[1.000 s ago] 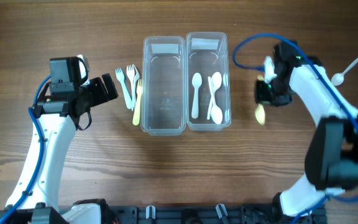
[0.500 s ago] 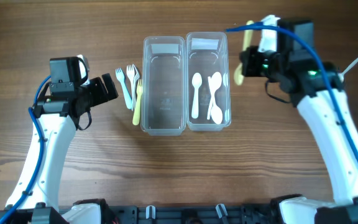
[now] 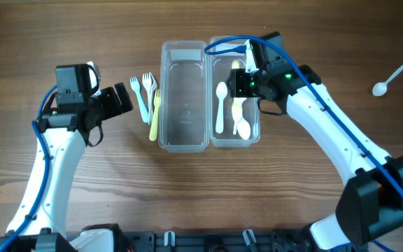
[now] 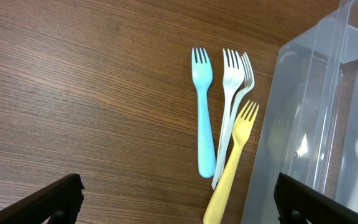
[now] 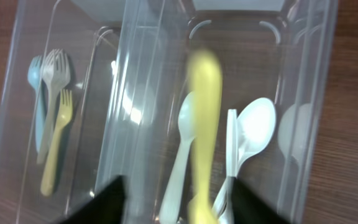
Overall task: Pack container
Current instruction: 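Carry the yellow spoon into the right container and release it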
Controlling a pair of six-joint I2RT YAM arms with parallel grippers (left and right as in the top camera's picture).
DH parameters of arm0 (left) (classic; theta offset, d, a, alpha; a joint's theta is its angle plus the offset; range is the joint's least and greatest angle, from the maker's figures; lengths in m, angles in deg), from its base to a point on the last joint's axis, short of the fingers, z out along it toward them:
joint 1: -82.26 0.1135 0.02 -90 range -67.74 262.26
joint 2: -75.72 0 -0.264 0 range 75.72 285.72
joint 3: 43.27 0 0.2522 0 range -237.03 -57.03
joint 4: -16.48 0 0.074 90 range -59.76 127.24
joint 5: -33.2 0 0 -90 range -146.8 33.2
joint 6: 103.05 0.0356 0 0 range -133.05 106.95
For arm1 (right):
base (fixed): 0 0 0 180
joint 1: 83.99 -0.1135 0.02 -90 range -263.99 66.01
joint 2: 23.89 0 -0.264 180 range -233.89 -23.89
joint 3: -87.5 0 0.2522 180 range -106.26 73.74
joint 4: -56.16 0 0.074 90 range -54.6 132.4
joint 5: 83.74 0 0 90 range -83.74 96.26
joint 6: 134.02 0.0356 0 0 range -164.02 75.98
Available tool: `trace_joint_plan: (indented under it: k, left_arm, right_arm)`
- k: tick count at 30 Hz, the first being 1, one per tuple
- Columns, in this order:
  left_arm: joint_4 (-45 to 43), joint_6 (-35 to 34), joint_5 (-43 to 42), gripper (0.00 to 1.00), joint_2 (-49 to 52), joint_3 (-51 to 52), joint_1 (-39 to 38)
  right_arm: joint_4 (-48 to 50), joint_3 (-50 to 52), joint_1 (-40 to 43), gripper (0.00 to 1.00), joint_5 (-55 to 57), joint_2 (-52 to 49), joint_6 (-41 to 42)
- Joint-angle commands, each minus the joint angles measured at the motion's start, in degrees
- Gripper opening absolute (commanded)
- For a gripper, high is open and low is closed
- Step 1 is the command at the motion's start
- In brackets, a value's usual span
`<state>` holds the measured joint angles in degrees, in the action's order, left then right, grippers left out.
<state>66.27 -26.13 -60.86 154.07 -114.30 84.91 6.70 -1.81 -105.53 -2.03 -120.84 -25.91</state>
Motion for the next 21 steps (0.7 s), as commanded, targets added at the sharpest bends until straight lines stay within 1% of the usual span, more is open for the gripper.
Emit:
trace_joint_plan:
  k: [1, 2, 4, 8, 14, 16, 17, 21]
  left_arm:
    - [-0.17, 1.09, 0.72, 1.00, 0.20, -1.18, -0.26]
    - [-0.17, 1.09, 0.72, 1.00, 0.20, -1.18, -0.26]
    - [-0.17, 1.09, 0.72, 1.00, 0.20, -1.18, -0.26]
    - [-0.17, 1.09, 0.72, 1.00, 0.20, -1.18, -0.26]
    - [-0.17, 1.09, 0.72, 1.00, 0.20, -1.18, -0.26]
    - [-0.17, 1.09, 0.72, 1.00, 0.20, -1.18, -0.26]
    - [-0.17, 1.09, 0.72, 1.00, 0.20, -1.18, -0.26]
    - [-0.20, 1.09, 0.72, 1.00, 0.20, -1.18, -0.26]
  right_arm:
    - [-0.02, -1.09, 1.44, 0.88, 5.97, 4.17, 1.51]
    - [-0.07, -1.18, 3.30, 0.91, 7.17, 5.44, 3.96]
    - [-0.09, -1.18, 6.75, 0.91, 7.23, 6.91, 6.45]
    - [-0.72, -1.18, 14.88, 0.89, 7.23, 7.82, 6.49]
    - [-2.29, -1.09, 30.93, 0.86, 9.01, 6.16, 6.45]
    - [-2.10, -1.09, 35.60, 0.80, 8.92, 4.85, 6.49]
    - [-1.90, -1.09, 37.55, 0.80, 8.72, 4.04, 6.49]
    - [-0.22, -1.09, 42.51, 0.83, 8.74, -0.37, 4.31]
